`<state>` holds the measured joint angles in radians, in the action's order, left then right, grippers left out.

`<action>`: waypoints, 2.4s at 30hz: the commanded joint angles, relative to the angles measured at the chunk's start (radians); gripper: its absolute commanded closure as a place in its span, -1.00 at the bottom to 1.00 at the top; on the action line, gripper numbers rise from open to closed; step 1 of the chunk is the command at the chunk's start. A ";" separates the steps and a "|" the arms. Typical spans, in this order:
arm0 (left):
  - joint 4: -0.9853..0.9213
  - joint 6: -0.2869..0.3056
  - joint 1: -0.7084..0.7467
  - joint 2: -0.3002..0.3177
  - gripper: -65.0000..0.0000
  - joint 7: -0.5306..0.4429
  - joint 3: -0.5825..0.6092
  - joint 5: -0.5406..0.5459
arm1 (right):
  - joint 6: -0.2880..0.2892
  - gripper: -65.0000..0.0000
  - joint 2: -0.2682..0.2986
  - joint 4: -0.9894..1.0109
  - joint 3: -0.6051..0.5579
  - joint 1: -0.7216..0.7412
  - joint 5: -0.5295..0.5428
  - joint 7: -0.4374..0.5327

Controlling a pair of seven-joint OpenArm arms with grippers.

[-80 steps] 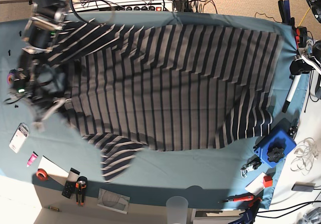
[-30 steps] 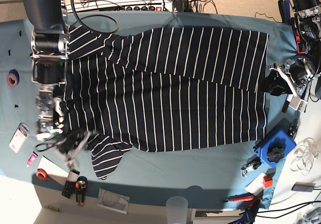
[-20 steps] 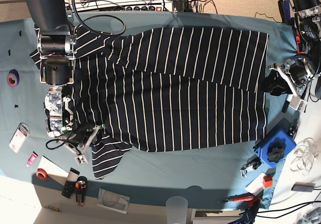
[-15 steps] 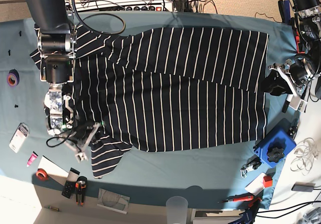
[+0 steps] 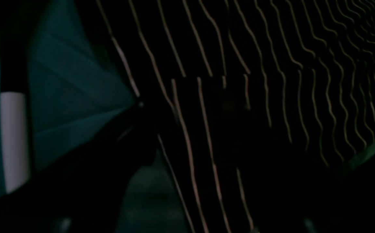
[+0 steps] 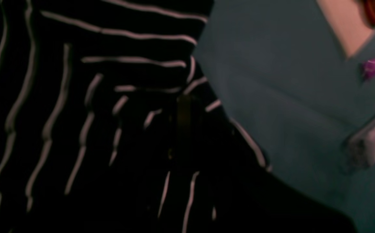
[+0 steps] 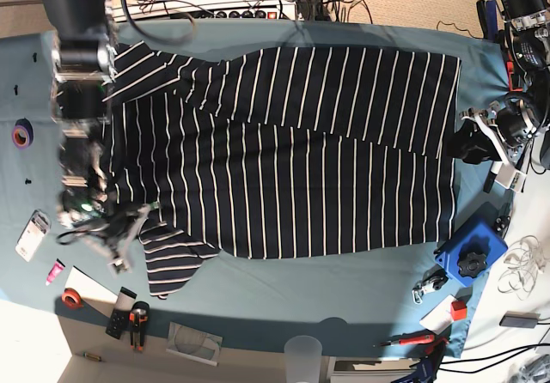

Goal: Layout the t-shirt on the table in an organized manner, then fold the t-shirt properly

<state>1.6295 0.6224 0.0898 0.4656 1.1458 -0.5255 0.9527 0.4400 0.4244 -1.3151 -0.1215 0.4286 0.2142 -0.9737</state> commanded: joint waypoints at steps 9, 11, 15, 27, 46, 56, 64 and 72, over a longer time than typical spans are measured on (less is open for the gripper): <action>0.014 0.003 -0.012 0.019 0.19 -0.021 -0.007 0.019 | -0.049 1.00 0.079 -0.292 0.050 -0.207 0.028 -0.028; 0.014 0.003 -0.013 0.019 0.19 -0.022 -0.007 0.019 | -0.071 1.00 0.074 -0.292 0.074 -0.230 -0.004 0.002; 0.014 0.003 -0.013 0.019 0.19 -0.021 -0.007 0.019 | -0.070 1.00 0.072 -0.292 0.100 -0.232 -0.060 -0.002; 0.014 0.003 -0.013 0.019 0.19 -0.052 -0.007 0.019 | -0.120 0.32 0.048 -0.166 0.101 -0.155 -0.065 0.161; 0.014 0.003 -0.013 0.019 0.19 -0.063 -0.007 0.019 | -0.031 0.33 -0.142 0.558 0.101 0.171 -0.132 0.200; 0.014 0.003 -0.013 0.018 0.19 -0.066 -0.007 0.019 | -0.031 1.00 -0.130 0.314 0.101 0.068 -0.125 0.026; 0.014 0.003 -0.012 0.019 0.19 -0.066 -0.007 0.019 | -0.033 1.00 -0.078 -0.065 0.103 -0.085 -0.090 -0.035; 0.014 0.003 -0.012 0.016 0.19 -0.066 -0.007 0.019 | -0.029 1.00 0.008 -0.285 0.104 -0.237 0.137 -0.169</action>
<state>1.6283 0.6224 0.0891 0.4644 1.1011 -0.5255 0.9531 0.4122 0.4160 -1.5829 -0.0246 0.1680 0.3454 -1.1561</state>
